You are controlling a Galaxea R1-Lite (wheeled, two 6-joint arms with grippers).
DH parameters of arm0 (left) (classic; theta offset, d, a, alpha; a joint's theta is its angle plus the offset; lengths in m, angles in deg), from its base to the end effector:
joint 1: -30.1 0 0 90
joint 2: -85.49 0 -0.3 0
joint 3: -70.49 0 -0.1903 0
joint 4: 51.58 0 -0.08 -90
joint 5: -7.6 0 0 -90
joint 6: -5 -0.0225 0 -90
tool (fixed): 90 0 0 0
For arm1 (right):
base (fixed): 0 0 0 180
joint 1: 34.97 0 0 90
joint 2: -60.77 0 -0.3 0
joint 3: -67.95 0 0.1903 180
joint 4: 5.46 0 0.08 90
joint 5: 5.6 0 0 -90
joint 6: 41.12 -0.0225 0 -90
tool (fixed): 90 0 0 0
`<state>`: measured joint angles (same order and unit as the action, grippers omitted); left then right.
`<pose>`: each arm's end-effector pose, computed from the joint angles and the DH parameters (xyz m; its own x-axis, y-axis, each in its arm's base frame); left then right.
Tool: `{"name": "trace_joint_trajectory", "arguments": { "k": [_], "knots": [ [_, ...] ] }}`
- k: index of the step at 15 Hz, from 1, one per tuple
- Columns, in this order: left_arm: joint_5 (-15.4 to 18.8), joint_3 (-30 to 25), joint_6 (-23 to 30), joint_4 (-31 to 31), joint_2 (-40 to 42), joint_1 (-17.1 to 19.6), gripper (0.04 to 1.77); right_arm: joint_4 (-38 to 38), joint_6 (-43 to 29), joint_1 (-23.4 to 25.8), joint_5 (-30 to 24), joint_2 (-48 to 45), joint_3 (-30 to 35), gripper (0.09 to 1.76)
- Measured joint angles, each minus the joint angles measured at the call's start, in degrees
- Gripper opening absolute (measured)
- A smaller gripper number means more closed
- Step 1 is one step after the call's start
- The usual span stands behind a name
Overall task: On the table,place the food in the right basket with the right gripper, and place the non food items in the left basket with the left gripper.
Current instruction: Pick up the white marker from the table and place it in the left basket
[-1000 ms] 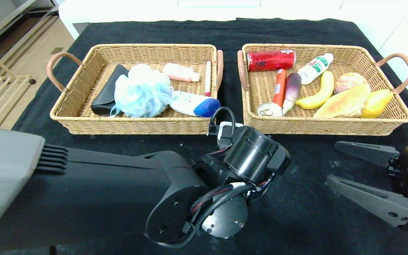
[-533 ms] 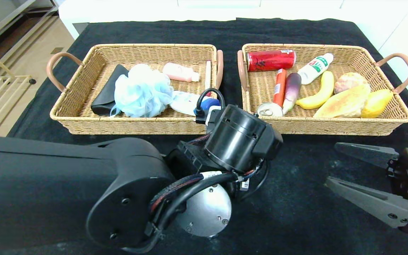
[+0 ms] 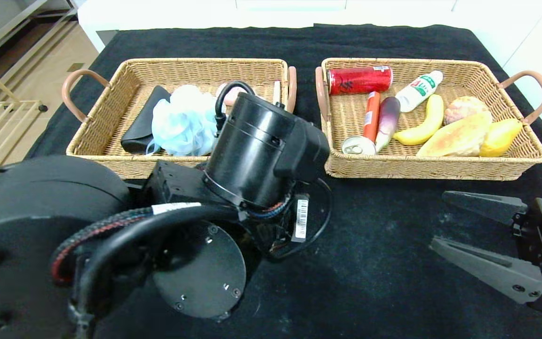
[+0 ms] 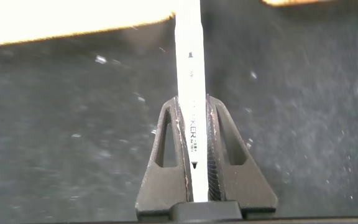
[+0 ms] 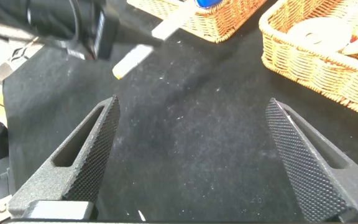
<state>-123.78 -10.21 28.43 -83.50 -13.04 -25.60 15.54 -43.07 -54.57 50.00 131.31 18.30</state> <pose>0.1913 -0.2541 0.2491 0.9080 -0.1580 -0.3881 0.1603 0.9867 -0.0265 0.1619 0.0712 0.2152 0.5878 0.8090 0.0016 -0.8086 0.5874 0.0329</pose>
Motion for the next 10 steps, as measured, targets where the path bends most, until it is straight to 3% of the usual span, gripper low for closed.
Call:
{"name": "trace_joint_trajectory", "arguments": {
  "k": [5,10],
  "knots": [
    [0.2,0.9,-4.3,0.1,2.9,4.4,0.25,0.0,0.1,0.0,0.0,0.3,0.1,1.71],
    [5.0,5.0,-10.3,0.1,4.1,10.3,0.25,0.0,0.1,0.0,0.0,0.5,0.1,1.71]
  ]
}}
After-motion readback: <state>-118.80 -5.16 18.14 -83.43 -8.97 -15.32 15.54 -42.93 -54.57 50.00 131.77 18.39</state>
